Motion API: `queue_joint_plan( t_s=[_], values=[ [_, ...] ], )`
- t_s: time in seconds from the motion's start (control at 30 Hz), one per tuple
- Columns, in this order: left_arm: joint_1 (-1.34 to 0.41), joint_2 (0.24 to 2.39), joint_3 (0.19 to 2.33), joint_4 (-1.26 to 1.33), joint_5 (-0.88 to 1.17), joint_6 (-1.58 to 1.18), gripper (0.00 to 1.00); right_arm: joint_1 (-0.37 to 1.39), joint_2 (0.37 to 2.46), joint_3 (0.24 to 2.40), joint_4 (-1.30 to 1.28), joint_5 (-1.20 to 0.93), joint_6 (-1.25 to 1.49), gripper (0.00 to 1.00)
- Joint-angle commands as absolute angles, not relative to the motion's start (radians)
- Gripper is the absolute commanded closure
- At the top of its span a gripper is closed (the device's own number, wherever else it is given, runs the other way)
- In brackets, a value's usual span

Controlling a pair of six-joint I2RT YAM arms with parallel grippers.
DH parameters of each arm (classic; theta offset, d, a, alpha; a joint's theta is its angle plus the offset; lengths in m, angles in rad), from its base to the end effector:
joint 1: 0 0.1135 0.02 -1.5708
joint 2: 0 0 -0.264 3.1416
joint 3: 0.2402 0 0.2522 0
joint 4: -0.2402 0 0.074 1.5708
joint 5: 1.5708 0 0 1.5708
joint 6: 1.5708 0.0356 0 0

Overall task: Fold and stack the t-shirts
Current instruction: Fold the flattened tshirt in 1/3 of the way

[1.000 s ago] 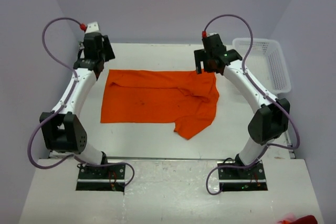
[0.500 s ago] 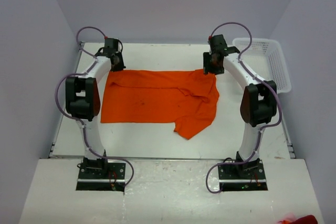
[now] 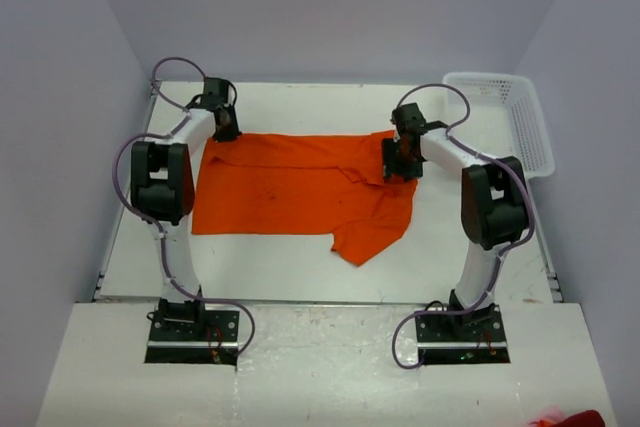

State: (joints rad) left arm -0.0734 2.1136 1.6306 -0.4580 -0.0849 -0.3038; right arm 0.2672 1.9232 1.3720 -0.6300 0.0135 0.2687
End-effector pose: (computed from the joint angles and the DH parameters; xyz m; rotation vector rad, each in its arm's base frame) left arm 0.4646 -0.0311 0.1905 -0.3226 2.4867 -0.0485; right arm 0.3790 0.1033 0.1827 0.0058 2.7596 0.1262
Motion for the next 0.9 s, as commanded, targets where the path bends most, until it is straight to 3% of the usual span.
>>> queue_joint_plan(
  t_s=[0.0,0.2,0.33,0.53,0.63,0.87],
  values=[
    [-0.074,2.144,1.647,-0.448,-0.095,-0.298,1.00,0.313,1.816,1.374,-0.564,0.043,0.259,0.42],
    [-0.074,2.201,1.645,-0.474,-0.141,-0.298,1.00,0.428,1.821,1.468,-0.612,0.129,0.221,0.35],
    [-0.074,2.188,1.612,-0.448,-0.123,-0.307,1.00,0.449,1.879,1.534,-0.638,0.058,0.198,0.34],
    [-0.075,2.145,1.597,-0.434,-0.095,-0.310,1.00,0.459,1.985,1.592,-0.637,0.006,0.186,0.59],
    [-0.075,2.119,1.585,-0.422,-0.084,-0.308,1.00,0.460,2.009,1.617,-0.637,-0.014,0.169,0.67],
    [-0.074,2.105,1.577,-0.400,-0.071,-0.305,1.00,0.472,2.023,1.638,-0.638,-0.041,0.160,0.68]
  ],
)
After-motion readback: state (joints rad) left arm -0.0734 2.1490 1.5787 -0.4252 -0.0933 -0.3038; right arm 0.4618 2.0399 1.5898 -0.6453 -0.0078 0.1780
